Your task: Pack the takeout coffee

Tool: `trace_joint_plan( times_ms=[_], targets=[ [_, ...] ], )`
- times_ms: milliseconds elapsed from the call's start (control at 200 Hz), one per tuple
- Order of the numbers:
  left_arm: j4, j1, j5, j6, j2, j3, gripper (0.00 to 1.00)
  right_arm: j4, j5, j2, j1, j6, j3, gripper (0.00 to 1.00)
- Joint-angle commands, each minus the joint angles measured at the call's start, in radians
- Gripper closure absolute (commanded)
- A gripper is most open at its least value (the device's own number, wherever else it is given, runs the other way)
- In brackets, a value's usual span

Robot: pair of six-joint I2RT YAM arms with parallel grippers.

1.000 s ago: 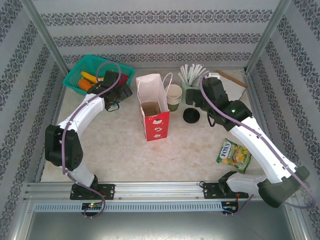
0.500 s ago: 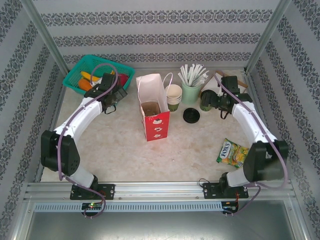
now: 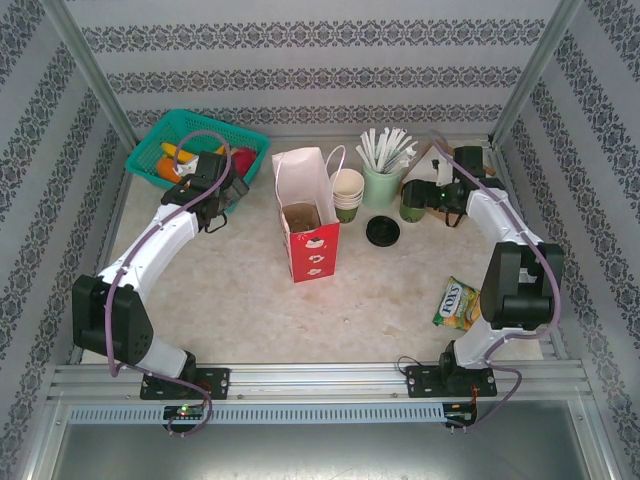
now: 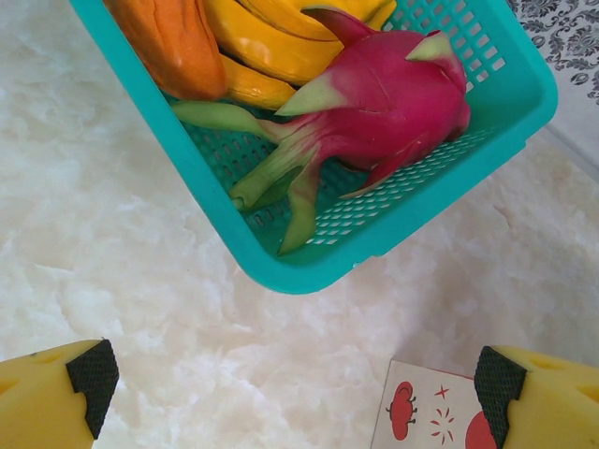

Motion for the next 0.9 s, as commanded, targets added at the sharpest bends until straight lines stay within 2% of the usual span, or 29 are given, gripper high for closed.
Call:
trace_joint_plan(
  times_ms=[0,225,654,894],
  targets=[
    [0.032,-0.008,-0.03,0.023,-0.034,-0.009,0.0,0.033,-0.089,0.033,-0.007,-0.058,0.041,0.02],
    [0.046,-0.007,-0.023,0.031,-0.039,-0.008,0.0,0.05,-0.063,0.072,-0.007,-0.079,0.055,0.02],
    [0.035,-0.007,-0.018,0.035,-0.031,0.003,0.0,0.09,-0.112,0.128,-0.006,-0.078,0.07,0.02],
    [0.022,-0.008,-0.007,0.035,-0.015,0.021,0.0,0.086,-0.088,0.152,0.0,-0.084,0.09,0.02]
  ],
)
